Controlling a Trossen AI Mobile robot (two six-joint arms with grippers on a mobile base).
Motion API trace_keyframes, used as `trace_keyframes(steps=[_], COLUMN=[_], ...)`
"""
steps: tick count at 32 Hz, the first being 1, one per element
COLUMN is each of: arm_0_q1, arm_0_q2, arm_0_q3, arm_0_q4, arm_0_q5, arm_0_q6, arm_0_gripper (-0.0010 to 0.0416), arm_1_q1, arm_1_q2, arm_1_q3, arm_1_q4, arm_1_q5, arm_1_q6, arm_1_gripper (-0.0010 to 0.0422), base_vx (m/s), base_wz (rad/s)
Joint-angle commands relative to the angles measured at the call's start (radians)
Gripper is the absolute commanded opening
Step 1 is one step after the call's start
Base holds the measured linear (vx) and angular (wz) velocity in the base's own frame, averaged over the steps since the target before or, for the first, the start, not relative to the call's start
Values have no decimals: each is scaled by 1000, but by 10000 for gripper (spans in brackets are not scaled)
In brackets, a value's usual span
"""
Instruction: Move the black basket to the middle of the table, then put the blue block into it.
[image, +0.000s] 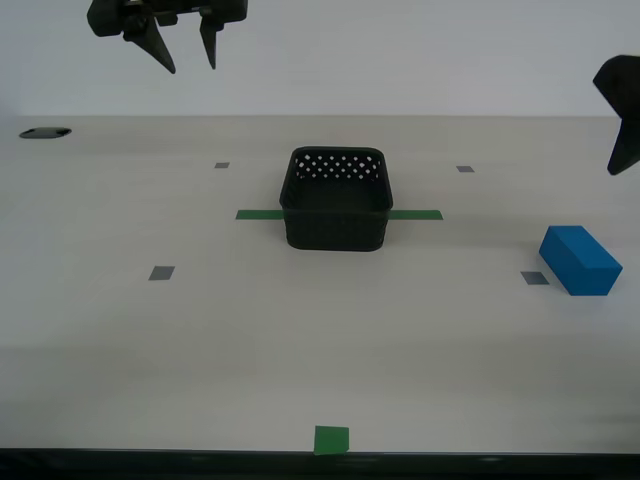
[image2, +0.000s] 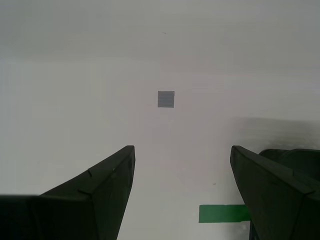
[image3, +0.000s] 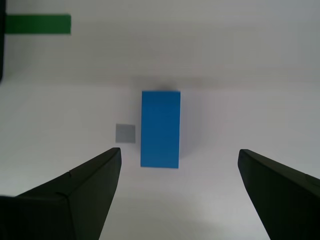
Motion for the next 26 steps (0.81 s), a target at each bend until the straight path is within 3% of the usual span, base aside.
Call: trace_keyframes(steps=[1, 9, 12, 16, 22, 25, 26], arm_0_q1=[1, 20, 40, 69, 74, 75, 76], arm_0_q2=[146, 398, 446, 493, 580, 592, 592], arm_0_q3=[2, 3, 3, 3, 3, 3, 3], arm_0_q4=[31, 135, 179, 232, 291, 296, 294], arm_0_q5=[-4, -10, -56, -54, -4, -4, -4], arm_0_q6=[0, -3, -3, 0, 9, 13, 26], arm_0_gripper=[341, 319, 317, 335, 352, 334, 306], arm_1_q1=[3, 14, 18, 22, 25, 27, 29], arm_1_q2=[-1, -1, -1, -1, -1, -1, -1], arm_1_q3=[1, 1, 1, 1, 1, 1, 1], arm_1_q4=[0, -8, -6, -3, 0, 3, 4], arm_1_q5=[-1, -1, -1, 0, 0, 0, 0], arm_1_q6=[13, 51, 68, 70, 83, 87, 87], arm_1_gripper=[259, 259, 259, 259, 259, 259, 259], base_vx=[0, 0, 0, 0, 0, 0, 0], base_wz=[0, 0, 0, 0, 0, 0, 0])
